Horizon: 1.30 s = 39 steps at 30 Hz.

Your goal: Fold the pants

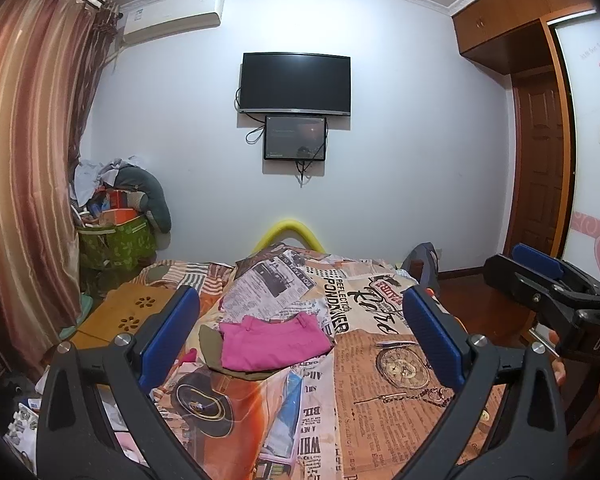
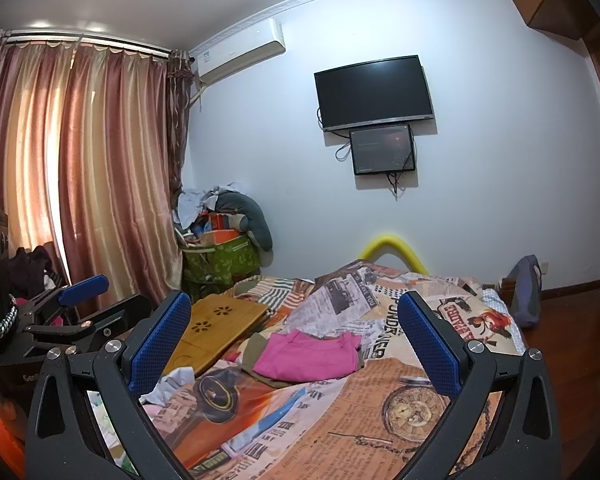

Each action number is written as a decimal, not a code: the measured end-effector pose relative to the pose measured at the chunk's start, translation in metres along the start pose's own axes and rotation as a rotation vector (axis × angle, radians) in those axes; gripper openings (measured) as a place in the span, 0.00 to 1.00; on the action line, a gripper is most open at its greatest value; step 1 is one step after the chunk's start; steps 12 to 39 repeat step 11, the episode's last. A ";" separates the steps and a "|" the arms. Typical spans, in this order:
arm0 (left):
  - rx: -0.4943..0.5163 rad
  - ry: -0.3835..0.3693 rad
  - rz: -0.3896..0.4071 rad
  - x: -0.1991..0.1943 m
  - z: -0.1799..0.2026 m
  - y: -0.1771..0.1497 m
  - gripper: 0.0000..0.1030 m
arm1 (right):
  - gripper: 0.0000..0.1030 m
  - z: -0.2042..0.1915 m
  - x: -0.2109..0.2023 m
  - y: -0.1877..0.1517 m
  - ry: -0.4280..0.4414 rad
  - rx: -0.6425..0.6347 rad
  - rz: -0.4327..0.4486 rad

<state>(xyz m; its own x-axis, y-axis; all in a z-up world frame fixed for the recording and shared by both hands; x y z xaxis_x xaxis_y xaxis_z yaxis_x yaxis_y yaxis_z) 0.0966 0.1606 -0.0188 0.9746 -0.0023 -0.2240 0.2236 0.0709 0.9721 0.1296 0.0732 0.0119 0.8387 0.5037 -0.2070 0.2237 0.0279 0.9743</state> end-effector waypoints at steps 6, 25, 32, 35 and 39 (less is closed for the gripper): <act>0.006 -0.011 -0.008 0.001 0.001 -0.002 0.99 | 1.00 0.003 0.000 0.001 -0.008 -0.001 0.003; 0.003 -0.012 -0.009 0.002 0.000 -0.003 0.99 | 1.00 0.005 0.001 0.001 -0.013 0.000 0.002; 0.003 -0.012 -0.009 0.002 0.000 -0.003 0.99 | 1.00 0.005 0.001 0.001 -0.013 0.000 0.002; 0.003 -0.012 -0.009 0.002 0.000 -0.003 0.99 | 1.00 0.005 0.001 0.001 -0.013 0.000 0.002; 0.003 -0.012 -0.009 0.002 0.000 -0.003 0.99 | 1.00 0.005 0.001 0.001 -0.013 0.000 0.002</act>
Point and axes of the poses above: each gripper's, at about its wrist camera, not at the fingertips, and x roughly the way its jaws point, z to its right, y to its top, the point moved 10 cm from there along x, roughly the way its jaws point, and after that the axes turned 13 degrees about -y, right-handed, at the moved point
